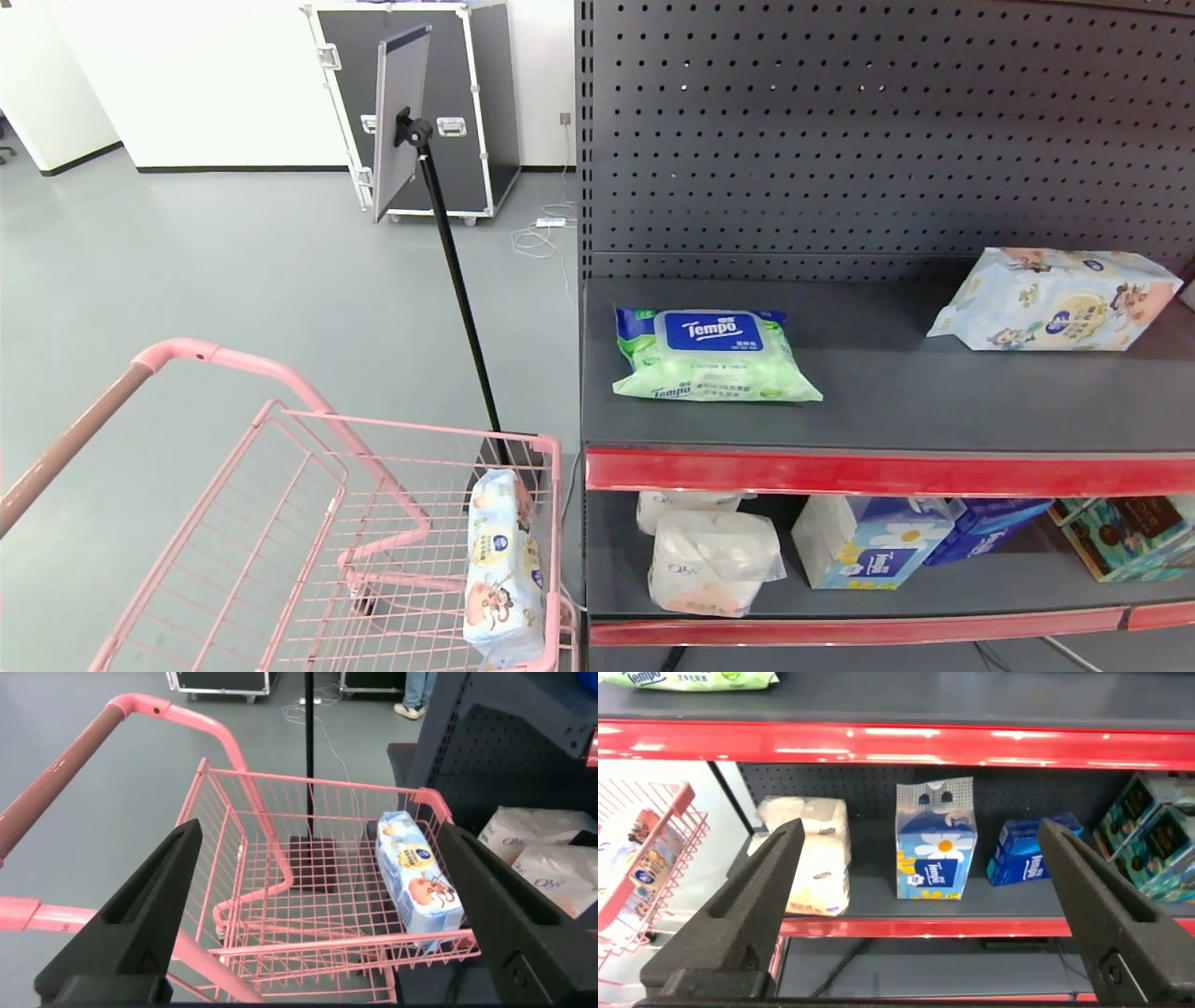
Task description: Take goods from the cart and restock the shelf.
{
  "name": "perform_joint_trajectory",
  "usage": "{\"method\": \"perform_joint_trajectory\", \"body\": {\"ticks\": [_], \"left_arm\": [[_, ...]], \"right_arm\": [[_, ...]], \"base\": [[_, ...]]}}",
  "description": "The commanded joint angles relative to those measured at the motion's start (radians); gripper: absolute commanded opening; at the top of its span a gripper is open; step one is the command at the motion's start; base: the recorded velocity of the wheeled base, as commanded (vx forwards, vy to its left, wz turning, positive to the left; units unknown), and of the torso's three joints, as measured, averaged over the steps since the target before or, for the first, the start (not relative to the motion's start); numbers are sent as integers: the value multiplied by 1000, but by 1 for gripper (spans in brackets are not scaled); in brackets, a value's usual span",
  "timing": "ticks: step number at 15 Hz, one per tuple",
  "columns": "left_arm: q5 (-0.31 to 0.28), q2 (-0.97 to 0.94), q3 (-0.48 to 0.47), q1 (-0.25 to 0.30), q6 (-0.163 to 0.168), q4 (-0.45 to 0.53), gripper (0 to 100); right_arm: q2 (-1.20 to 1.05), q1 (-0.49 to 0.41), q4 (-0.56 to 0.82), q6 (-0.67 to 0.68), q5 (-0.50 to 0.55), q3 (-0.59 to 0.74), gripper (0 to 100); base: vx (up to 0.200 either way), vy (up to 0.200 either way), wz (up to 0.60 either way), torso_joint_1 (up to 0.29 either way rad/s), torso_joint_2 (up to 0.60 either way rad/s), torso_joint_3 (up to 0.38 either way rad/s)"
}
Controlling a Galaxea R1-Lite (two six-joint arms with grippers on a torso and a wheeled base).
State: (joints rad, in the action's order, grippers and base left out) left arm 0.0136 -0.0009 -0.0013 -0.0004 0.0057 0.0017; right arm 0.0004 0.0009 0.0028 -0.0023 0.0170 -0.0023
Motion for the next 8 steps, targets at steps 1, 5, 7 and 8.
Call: {"method": "perform_joint_trajectory", "body": {"ticks": [1,5,7,8], "left_arm": [[0,1,0,0,0,0,100],[0,1,0,0,0,0,100],[0,1,0,0,0,0,100],[0,1,0,0,0,0,100]], "right_arm": [[0,1,0,1,0,1,100],[0,1,0,1,1,-1,100],[0,1,0,1,1,-1,100],[0,1,0,1,1,-1,100]], "base": [[0,0,0,0,0,0],[0,0,0,-14,34,25],[0,0,0,-117,315,188],[0,0,0,-134,364,212]]}}
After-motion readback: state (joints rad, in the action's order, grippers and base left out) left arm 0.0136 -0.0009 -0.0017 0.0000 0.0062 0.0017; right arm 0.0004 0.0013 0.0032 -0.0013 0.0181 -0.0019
